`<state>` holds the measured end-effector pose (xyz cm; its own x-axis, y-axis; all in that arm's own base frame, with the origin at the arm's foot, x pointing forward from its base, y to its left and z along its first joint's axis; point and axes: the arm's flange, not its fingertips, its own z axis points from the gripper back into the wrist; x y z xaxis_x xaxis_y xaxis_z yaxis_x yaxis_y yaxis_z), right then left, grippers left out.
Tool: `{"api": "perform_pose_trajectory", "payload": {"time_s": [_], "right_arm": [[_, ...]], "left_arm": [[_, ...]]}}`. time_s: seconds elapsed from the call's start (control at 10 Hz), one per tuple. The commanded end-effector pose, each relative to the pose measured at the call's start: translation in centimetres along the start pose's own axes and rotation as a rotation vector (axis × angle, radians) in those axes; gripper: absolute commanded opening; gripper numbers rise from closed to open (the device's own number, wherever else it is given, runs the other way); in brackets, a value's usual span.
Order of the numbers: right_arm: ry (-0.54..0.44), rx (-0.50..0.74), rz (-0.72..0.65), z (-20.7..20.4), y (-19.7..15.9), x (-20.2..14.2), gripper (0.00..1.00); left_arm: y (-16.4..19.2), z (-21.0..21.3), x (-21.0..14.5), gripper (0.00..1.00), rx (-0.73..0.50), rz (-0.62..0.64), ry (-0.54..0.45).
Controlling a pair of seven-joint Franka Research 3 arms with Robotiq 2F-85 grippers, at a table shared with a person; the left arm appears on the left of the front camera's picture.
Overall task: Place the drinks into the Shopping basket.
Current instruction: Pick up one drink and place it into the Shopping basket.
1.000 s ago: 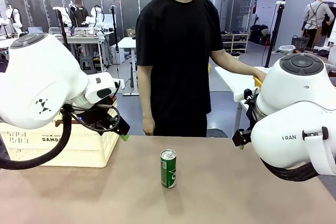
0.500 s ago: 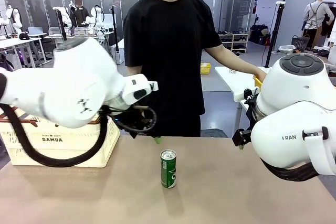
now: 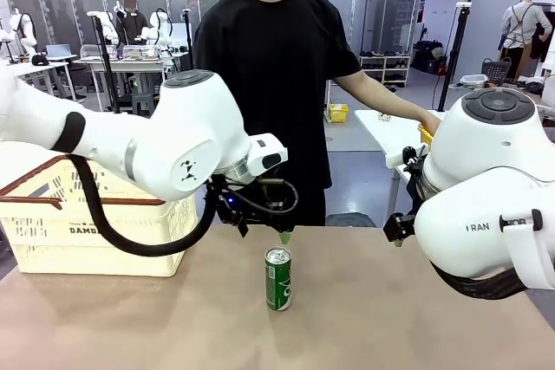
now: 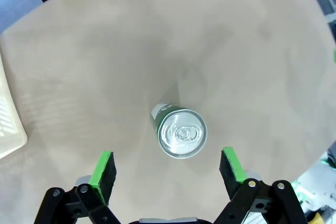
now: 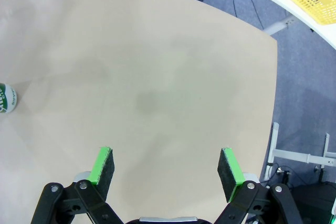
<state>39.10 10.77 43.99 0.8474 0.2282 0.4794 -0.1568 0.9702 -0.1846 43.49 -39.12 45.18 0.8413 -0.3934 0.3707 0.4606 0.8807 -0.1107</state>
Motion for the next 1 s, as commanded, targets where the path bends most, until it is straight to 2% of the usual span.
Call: {"api": "perform_pose_trajectory", "payload": {"time_s": [0.0, 0.3, 0.5, 0.9], "right_arm": [[0.001, -0.001, -0.001, 0.0, 0.0, 0.0, 1.00], [0.001, -0.001, -0.001, 0.0, 0.0, 0.0, 1.00], [0.001, -0.001, -0.001, 0.0, 0.0, 0.0, 1.00], [0.001, -0.001, -0.001, 0.0, 0.0, 0.0, 1.00]], "left_arm": [[-2.1, -0.9, 1.6, 1.00, 0.036, 0.022, 0.065], [-3.6, -3.0, 2.0, 1.00, 0.064, 0.057, 0.090], [-3.8, -4.6, 2.1, 1.00, 0.149, 0.067, 0.116], [-3.4, -6.6, 2.5, 1.00, 0.160, 0.080, 0.153]]}}
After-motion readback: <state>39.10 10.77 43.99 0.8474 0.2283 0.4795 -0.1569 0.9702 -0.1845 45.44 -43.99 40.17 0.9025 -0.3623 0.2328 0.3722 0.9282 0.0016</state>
